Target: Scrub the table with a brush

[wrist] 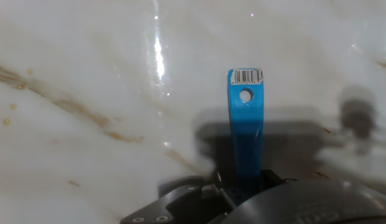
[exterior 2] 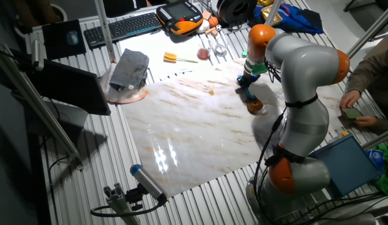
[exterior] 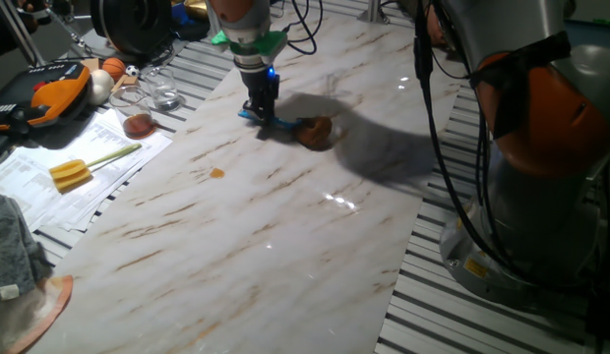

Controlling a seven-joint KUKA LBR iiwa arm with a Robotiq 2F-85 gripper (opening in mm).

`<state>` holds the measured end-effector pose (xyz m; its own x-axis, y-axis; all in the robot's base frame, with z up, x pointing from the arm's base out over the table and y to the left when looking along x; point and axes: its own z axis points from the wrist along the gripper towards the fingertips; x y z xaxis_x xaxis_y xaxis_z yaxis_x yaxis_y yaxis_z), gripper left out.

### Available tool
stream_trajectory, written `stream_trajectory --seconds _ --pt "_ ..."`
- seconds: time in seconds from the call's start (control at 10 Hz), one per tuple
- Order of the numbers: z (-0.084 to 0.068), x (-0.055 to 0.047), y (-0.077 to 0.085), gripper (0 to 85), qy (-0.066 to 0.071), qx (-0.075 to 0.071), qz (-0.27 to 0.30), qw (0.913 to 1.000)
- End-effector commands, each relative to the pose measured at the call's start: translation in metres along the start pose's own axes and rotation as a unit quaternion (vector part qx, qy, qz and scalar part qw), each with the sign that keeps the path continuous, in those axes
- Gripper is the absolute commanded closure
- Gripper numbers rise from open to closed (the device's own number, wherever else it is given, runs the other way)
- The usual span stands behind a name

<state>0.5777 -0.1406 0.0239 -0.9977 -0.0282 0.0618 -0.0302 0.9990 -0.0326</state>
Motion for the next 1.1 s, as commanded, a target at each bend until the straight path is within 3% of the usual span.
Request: stream_trajectory --seconds 0.0,0.1,0.3,0.6,0.7,0.8,0.9,1.0 --pt "-0.001 0.000 0.000 85.0 0.001 -0.001 -0.009 1.0000" --pt "-0.004 0.000 -0.001 85.0 0.002 0.000 -0.012 0.9999" --pt "-0.023 -0.002 0.002 85.0 0.015 -0.017 0.015 0.9996" --pt "-0.039 -0.001 0.010 85.0 0.016 -0.003 0.089 0.9959" --pt "-0.040 -0.002 0.012 85.0 0.015 0.012 0.110 0.9938" --pt "-0.041 -0.002 0.015 85.0 0.022 0.016 0.131 0.9910" --pt "-0.042 -0.003 0.017 85.0 0.052 0.006 0.167 0.9846" --pt "-0.044 -0.005 0.020 85.0 0.057 0.005 0.186 0.9808"
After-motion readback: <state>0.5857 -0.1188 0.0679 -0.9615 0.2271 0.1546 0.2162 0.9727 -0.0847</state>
